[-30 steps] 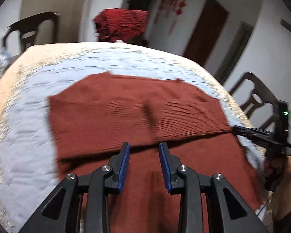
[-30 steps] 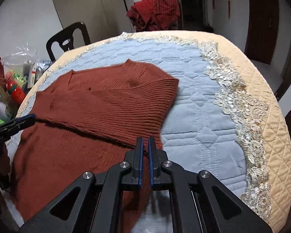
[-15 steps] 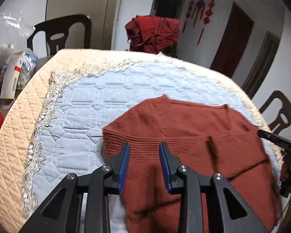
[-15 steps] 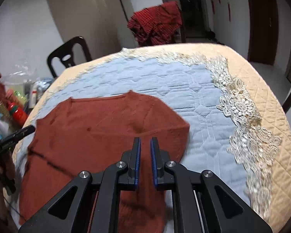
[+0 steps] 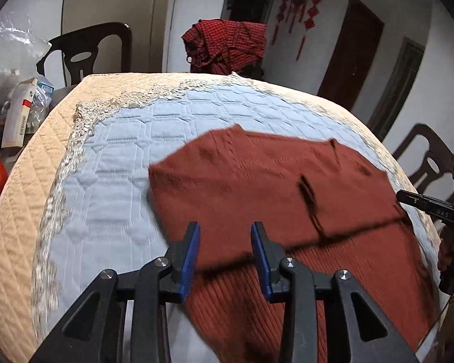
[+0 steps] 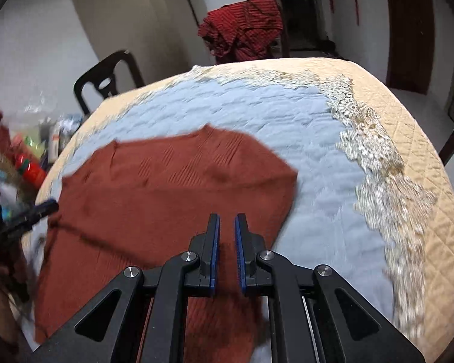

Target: Fold small clothes

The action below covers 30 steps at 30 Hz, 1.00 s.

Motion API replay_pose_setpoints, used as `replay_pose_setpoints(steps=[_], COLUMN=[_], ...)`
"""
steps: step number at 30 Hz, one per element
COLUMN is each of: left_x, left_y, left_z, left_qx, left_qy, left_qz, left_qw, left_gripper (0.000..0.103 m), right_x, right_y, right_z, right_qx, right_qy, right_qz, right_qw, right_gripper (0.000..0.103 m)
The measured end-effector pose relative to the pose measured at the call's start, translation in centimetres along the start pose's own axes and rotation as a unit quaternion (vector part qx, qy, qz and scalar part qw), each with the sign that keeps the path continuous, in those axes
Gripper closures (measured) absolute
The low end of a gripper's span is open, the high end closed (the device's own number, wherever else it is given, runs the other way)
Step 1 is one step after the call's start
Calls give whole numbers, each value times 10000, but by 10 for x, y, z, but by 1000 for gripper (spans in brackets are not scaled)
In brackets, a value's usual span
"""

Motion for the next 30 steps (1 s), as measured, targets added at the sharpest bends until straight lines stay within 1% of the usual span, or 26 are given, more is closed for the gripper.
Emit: replay_pose_setpoints(steps=[3,6,8,10,14,19,21,24,26,28,30], left_x=[-5,0,-2,-4,-12,-18,-21,-24,-26,-28,-30], left_y=[-7,-11,-10,-10,-16,-20,-20,-21,-23,-26,-31], left_z=[-2,8,6,-2,-17,-31,-38,-48,-56,-63,-70], left_qx=[-23,43,33,22,-51,-97,-132,-208,-253,-284,-305], left_qy=[97,145,191,153,230,202,200,199,191,201,205], left_qz=[118,-14,2,9,157,164,190,224,236,259,260], left_qw=[9999,9999,9998,9999,9996,9996,9995,9993,9992,9991,9990], left_gripper=[63,63,63,63,63,63,62,58,57,56,54], right_x=[9,4,3,6,18,31,37,43,46,49,52], right_y=[-18,-26,-25,-24,-28,-33,-36,-39,-42,-47,-53], right_z=[-4,8,7,1,-16,-35,-43,-52,-59,-65,-70], right_qx=[118,265,199,162,81,-32,-76,-141,-179,-206,-220], right_qy=[-69,-114,-101,-129,-67,64,114,167,209,232,263], right_qz=[-250,-209,-176,-94,-259,-338,-368,-392,-392,-407,-411], right_qw=[9996,9994,9996,9997,9996,9994,9992,9990,9989,9987,9986], right_gripper=[93,93,93,93,93,93,89,89,87,84,79])
Point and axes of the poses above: each gripper's, at about its wrist camera, not at the fingertips, and z roughly the way its jaws point, x to its left, y to its top, the point moved 6 cm from there along z, roughly the way its jaws point, and after that the axes turned 5 degrees about y, right-handed, at the moved point
